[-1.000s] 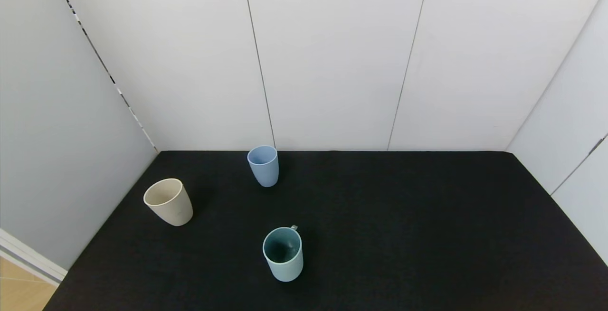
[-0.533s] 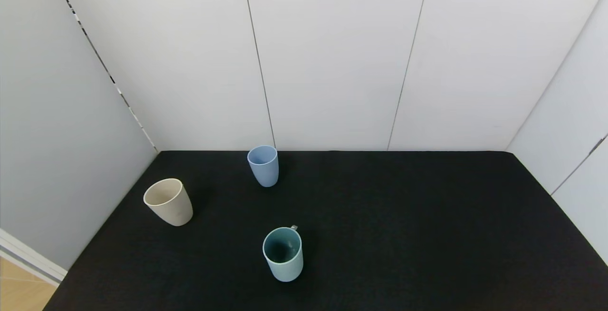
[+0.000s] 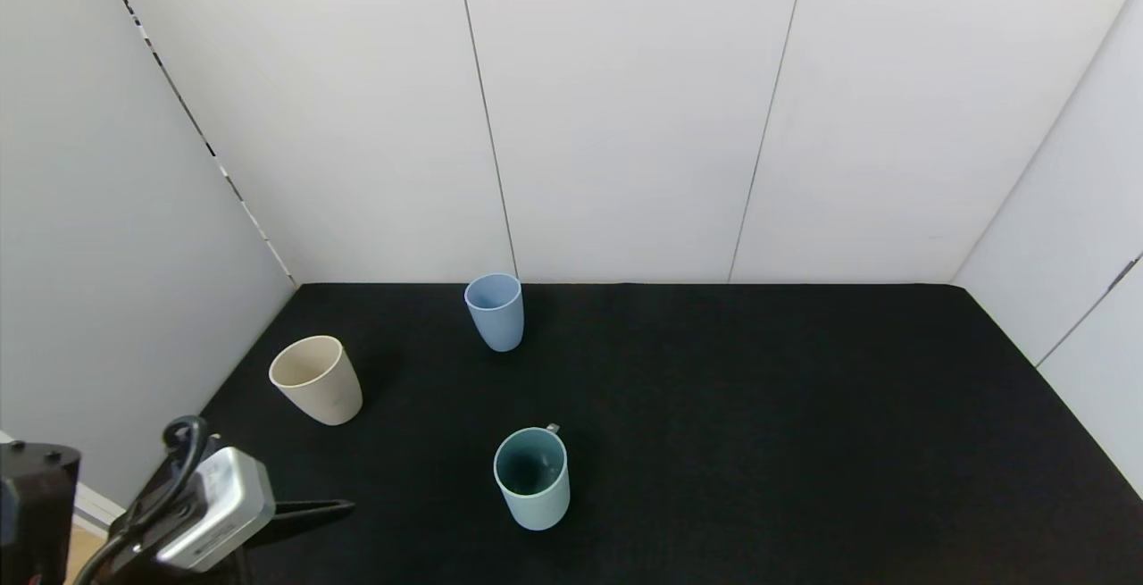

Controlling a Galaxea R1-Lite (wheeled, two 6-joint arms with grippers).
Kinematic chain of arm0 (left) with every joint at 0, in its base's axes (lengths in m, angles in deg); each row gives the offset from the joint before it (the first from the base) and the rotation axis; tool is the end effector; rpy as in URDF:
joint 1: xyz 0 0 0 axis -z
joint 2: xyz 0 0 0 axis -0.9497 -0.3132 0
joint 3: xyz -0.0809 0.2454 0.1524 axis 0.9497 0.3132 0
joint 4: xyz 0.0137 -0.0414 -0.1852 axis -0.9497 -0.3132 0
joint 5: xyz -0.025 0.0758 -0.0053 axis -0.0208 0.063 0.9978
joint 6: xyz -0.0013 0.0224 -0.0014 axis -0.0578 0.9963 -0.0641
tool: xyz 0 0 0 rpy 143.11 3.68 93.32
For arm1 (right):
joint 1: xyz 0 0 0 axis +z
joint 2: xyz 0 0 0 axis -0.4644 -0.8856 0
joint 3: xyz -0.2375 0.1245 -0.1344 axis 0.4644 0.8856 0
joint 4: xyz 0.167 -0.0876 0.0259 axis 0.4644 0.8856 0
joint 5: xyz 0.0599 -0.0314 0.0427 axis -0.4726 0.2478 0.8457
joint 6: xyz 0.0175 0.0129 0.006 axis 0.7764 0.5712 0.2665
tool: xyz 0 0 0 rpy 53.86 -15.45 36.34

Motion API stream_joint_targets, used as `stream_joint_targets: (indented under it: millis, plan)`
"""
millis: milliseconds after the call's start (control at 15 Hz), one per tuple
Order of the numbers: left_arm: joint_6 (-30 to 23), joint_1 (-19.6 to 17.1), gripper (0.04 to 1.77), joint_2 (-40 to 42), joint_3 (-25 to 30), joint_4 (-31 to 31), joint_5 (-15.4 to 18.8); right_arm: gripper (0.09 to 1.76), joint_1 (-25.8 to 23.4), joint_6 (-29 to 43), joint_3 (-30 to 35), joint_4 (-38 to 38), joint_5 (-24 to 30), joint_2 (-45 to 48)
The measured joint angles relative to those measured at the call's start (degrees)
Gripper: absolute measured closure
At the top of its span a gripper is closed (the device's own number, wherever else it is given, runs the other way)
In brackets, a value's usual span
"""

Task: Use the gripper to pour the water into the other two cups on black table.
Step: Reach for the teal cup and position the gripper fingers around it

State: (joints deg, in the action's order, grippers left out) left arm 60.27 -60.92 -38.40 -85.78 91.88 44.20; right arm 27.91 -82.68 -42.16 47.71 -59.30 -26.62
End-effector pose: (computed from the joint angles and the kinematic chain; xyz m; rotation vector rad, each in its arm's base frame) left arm 0.1331 -0.0366 0.1267 0.2880 0.4935 -0.8000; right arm -0.0227 0.0002 0.0756 -0.0027 -0.0014 0.0170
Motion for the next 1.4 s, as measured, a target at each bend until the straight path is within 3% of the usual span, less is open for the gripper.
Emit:
stream_joint_targets:
  millis: [400, 933, 1200, 1400]
  plan:
    - [-1.1, 3.3, 0.09, -18.5, 2.4, 19.8, 0.1, 0.14, 0.0, 0.0, 0.0, 0.0, 0.0, 0.0]
    - [-5.6, 8.3, 0.09, -41.1, 8.8, 57.9, 0.0, 0.14, 0.0, 0.0, 0.0, 0.0, 0.0, 0.0]
    - [-7.4, 9.6, 0.09, -49.7, 10.6, 69.8, 0.0, 0.14, 0.0, 0.0, 0.0, 0.0, 0.0, 0.0]
    - [-8.3, 10.6, 0.09, -53.3, 10.5, 73.5, -0.3, 0.14, 0.0, 0.0, 0.0, 0.0, 0.0, 0.0]
